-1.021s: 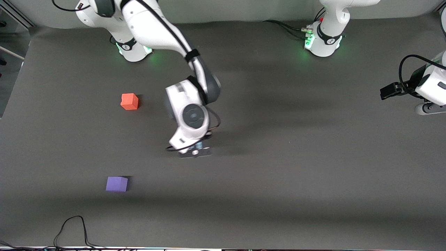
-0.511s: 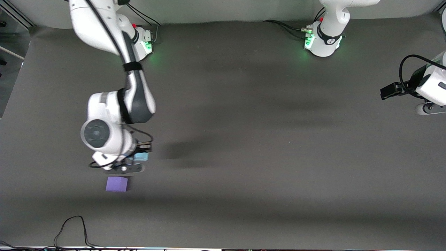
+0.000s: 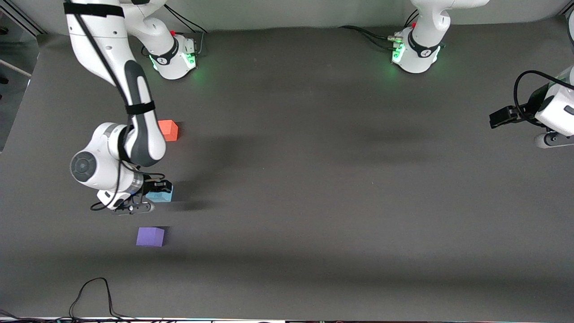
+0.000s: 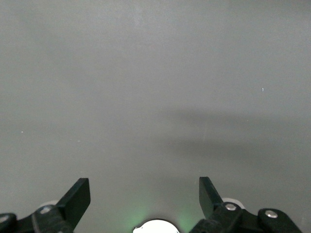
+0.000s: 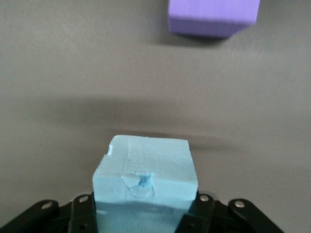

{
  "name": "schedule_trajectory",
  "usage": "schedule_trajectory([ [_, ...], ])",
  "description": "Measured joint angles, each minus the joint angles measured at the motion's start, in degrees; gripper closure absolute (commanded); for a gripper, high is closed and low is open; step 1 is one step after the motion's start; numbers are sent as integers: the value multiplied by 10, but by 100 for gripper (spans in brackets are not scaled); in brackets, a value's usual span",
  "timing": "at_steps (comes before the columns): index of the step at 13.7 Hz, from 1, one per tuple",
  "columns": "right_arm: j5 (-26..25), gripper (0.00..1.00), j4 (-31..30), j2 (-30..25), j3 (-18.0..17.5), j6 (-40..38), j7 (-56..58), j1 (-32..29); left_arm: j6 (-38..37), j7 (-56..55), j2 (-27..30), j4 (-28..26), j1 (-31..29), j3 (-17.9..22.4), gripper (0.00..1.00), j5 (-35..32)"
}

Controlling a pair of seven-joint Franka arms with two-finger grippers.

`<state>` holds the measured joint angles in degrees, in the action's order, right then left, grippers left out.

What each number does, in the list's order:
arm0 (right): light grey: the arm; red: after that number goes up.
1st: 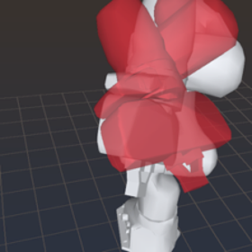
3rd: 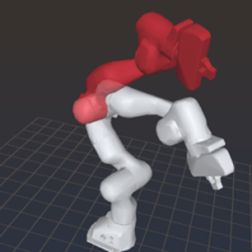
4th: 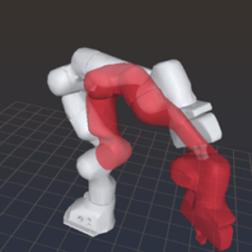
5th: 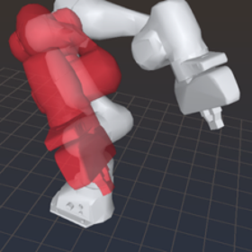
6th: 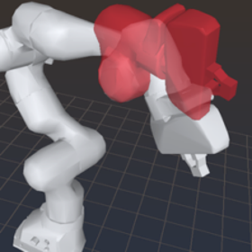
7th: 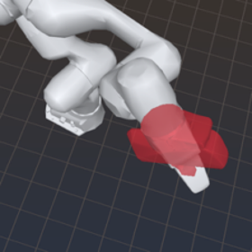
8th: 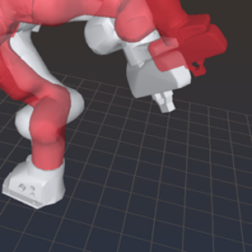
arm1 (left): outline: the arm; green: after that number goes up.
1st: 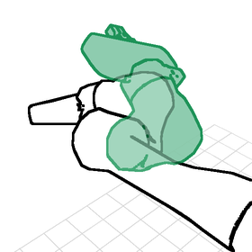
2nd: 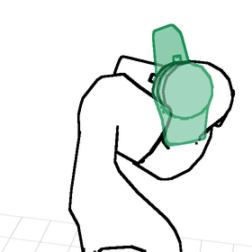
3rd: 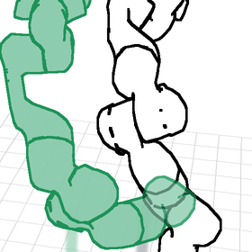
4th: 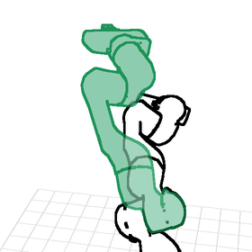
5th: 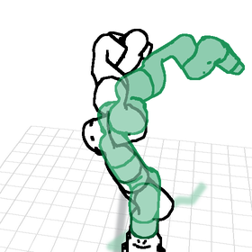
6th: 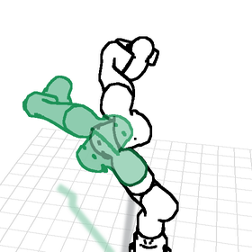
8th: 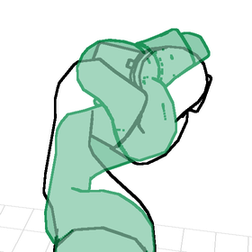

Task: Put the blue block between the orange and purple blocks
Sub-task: 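Lower the blue block between the orange and purple blocks, open gripper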

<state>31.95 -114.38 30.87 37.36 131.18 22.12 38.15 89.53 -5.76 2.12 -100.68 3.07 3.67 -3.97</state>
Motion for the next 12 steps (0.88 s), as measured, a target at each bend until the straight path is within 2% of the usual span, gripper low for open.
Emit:
schedule_trajectory([
  [2,19,69,-26,7,-6,34,13,1,0,0,0,0,0,0,0,0],
  [5,21,69,-45,22,-14,54,13,10,0,0,0,0,0,0,0,0],
  [8,21,69,-47,22,-11,59,13,14,0,0,0,0,0,0,0,0],
  [12,20,63,-48,22,-10,59,14,14,-3,0,0,0,0,0,0,0],
])
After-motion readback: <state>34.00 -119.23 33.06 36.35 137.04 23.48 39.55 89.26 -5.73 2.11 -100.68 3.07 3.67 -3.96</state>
